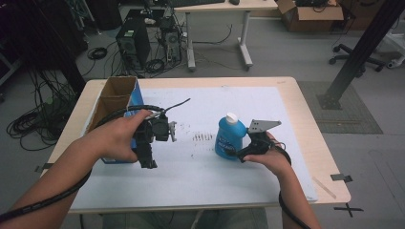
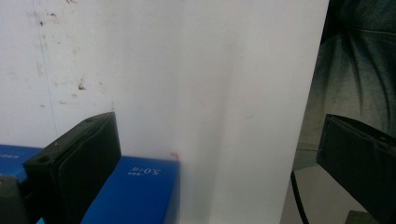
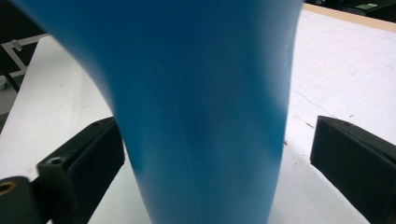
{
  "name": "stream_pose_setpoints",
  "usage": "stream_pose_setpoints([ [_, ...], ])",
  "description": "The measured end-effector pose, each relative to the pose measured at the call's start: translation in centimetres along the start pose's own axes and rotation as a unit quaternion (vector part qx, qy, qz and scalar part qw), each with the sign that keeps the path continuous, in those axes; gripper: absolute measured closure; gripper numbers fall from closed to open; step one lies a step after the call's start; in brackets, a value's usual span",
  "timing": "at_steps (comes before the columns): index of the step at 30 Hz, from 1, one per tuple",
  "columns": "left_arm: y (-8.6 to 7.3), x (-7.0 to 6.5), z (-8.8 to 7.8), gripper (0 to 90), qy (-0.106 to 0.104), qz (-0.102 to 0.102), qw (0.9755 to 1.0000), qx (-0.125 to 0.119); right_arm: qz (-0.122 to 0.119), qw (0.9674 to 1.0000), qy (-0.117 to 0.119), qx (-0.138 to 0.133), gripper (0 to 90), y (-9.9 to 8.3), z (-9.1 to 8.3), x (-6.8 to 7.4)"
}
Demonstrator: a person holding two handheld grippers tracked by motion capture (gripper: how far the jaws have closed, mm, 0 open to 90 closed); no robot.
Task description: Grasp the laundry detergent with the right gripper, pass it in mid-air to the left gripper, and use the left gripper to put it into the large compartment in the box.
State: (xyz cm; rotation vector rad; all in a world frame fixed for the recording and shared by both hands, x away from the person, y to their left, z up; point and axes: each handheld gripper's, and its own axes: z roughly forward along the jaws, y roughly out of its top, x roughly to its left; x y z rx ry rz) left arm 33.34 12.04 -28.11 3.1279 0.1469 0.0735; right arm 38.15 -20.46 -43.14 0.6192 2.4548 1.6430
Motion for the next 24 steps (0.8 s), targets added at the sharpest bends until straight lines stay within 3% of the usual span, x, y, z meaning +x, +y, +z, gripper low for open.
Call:
stream_pose_setpoints([
  [24, 0.2, 0.0, 0.11, 0.2, 0.0, -0.001, 1.0, -0.004, -0.007, 0.9996, -0.019, -0.019, 13.7, -0.36, 0.15, 0.34],
])
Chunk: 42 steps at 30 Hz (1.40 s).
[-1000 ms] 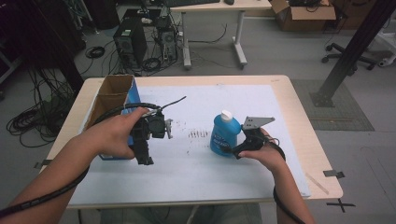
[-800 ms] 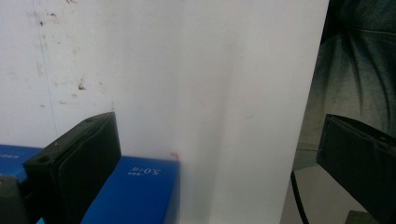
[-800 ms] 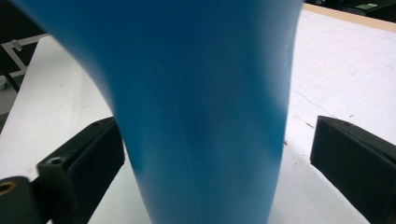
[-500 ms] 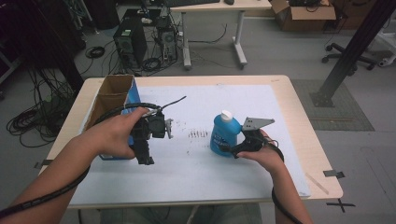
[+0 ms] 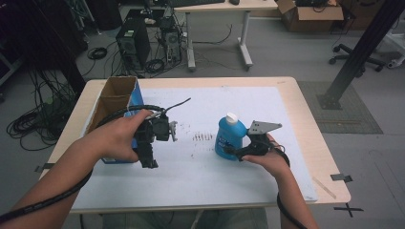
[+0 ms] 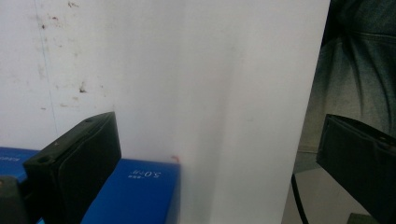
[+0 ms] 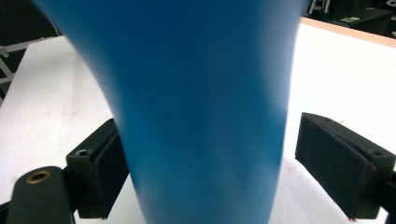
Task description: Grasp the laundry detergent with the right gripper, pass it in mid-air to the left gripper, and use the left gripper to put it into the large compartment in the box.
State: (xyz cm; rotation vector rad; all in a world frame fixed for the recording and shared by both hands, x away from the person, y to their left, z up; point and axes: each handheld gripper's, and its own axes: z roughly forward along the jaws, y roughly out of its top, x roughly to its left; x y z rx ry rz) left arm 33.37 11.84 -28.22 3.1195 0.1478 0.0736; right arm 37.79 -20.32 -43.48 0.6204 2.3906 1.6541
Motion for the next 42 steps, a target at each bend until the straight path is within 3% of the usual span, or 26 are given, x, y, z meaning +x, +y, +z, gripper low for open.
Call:
stream_pose_setpoints([
  [27, 0.22, 0.1, -0.03, 0.2, 0.002, 0.0, 1.0, 0.006, -0.034, 0.9994, 0.0, -0.001, 41.1, -0.31, 0.33, 0.52],
  [35, 0.46, 0.1, -0.01, 0.2, 0.002, 0.001, 1.0, 0.003, -0.046, 0.9989, -0.007, -0.004, 43.7, -0.33, 0.26, 0.76],
  [42, 0.66, 0.13, -0.12, 0.2, 0.003, 0.002, 1.0, 0.003, -0.046, 0.9989, 0.0, -0.013, 44.6, -0.24, 0.19, 0.87],
])
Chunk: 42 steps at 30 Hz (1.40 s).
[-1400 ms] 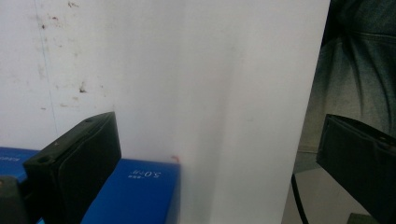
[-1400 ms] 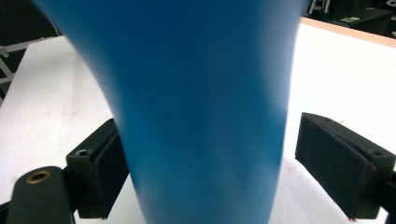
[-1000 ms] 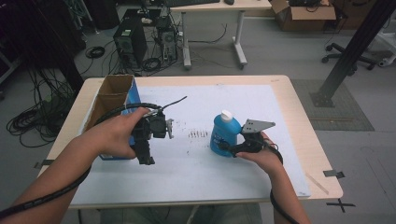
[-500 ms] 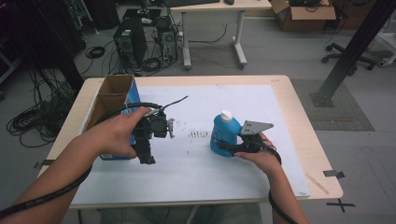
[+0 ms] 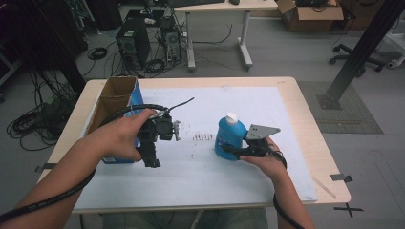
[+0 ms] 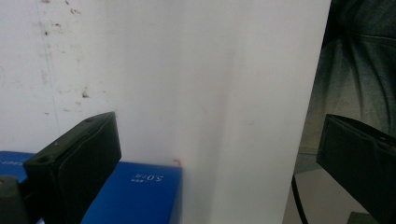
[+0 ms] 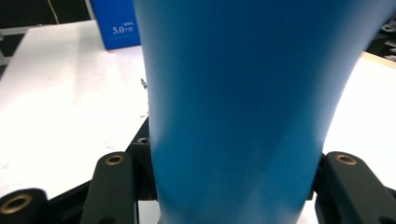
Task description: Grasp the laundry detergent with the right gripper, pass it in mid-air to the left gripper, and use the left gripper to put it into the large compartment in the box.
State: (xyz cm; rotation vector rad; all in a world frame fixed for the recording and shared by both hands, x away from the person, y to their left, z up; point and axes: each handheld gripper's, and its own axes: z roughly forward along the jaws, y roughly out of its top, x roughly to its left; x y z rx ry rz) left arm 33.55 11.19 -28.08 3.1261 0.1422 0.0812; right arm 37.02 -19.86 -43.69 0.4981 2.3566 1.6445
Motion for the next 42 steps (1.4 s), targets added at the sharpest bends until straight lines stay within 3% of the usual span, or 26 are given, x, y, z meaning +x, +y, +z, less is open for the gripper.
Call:
stream_pose_setpoints([
  [6, 0.1, 0.1, -0.2, 0.2, -0.002, 0.0, 1.0, 0.001, -0.009, 0.9997, 0.019, -0.013, 44.7, 1.2, -0.4, 0.3],
  [17, 0.9, 0.4, -0.9, 0.2, 0.001, 0.002, 1.0, -0.005, -0.037, 0.9973, 0.063, 0.005, 44.9, 4.0, -2.2, 1.1],
  [28, 1.7, 0.4, -1.9, 0.1, -0.002, 0.006, 0.9999, -0.009, -0.063, 0.9922, 0.104, 0.027, 45.1, 4.6, -2.9, 1.9],
  [42, 2.9, 0.0, -3.7, 0.2, -0.006, 0.022, 0.9997, -0.013, -0.079, 0.9862, 0.144, 0.021, 45.1, 5.1, -2.4, 2.7],
])
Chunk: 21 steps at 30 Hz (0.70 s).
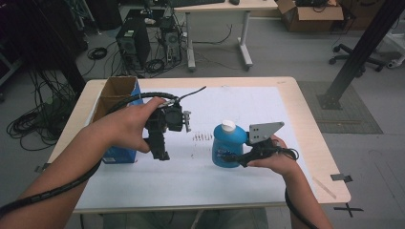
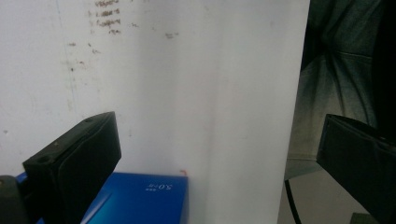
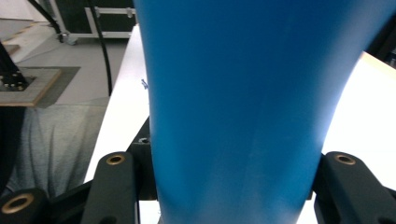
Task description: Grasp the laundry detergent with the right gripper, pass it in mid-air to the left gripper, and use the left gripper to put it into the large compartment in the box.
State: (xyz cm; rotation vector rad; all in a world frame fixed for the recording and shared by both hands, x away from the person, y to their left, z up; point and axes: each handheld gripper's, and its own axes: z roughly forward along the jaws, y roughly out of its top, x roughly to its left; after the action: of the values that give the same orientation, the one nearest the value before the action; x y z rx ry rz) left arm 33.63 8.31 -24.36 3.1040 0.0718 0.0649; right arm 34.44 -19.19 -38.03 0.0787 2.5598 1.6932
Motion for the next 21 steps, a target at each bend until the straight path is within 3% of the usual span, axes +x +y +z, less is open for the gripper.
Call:
stream_pose_setpoints([
  [21, 1.7, 0.5, -1.4, 0.2, -0.008, 0.016, 0.9998, -0.001, -0.02, 0.9989, 0.038, -0.018, 45.0, 0.5, 2.8, -0.6],
])
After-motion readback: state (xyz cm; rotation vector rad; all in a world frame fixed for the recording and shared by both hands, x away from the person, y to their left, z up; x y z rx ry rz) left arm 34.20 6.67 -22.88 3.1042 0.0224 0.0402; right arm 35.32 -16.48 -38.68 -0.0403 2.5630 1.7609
